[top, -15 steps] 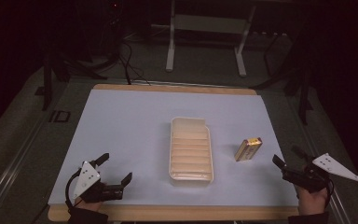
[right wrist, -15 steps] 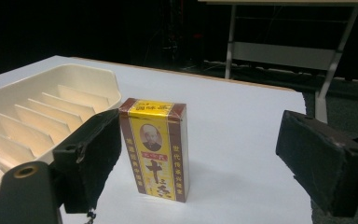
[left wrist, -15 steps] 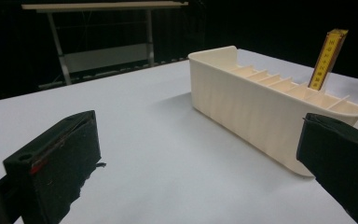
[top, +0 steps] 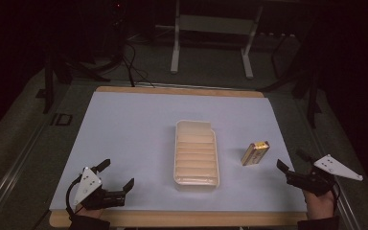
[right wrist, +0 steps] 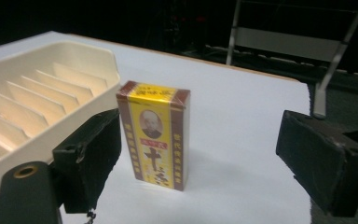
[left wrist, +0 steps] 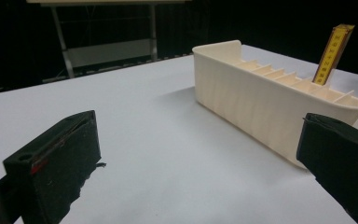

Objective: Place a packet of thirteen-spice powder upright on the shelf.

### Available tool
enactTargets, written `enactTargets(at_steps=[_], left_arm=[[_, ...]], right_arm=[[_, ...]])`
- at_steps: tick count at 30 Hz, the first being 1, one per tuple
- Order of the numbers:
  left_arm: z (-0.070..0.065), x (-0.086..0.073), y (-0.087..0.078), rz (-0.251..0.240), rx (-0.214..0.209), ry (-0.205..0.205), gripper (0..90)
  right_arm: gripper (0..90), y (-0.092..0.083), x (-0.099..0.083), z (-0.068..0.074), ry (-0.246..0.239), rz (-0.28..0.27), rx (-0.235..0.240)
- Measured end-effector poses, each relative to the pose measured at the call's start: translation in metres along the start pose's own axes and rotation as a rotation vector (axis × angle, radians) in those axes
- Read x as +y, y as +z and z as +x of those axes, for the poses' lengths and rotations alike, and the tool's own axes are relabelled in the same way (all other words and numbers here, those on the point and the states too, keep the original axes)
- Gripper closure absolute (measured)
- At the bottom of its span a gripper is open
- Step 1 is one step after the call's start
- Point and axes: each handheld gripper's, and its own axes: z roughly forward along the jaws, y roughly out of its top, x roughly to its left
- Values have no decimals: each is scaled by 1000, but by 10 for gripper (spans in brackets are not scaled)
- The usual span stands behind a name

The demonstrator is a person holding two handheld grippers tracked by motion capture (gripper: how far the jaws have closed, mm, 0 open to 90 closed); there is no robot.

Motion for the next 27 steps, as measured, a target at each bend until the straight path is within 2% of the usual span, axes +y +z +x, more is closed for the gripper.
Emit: enactTargets(at_steps=[7, 12, 15, 20, 22, 27], left_arm=[[0, -1, 1, 22, 10, 2, 0], [0, -1, 1, 30, 11, 5, 0], [0, -1, 1, 30, 10, 2, 0], [0, -2, 1, 37, 7, 0, 0], [0, -2, 1, 39, 6, 0, 0], [0, -2, 1, 44, 4, 1, 0]], right_arm=[[140, 6, 3, -7, 3, 102, 8], [140, 9, 2, -13, 36, 192, 24], [140, 11, 0, -17, 65, 254, 53], [140, 13, -3, -18, 33, 344, 66], [140, 14, -4, -18, 26, 385, 57], [140, 18, -9, -20, 19, 527, 59]])
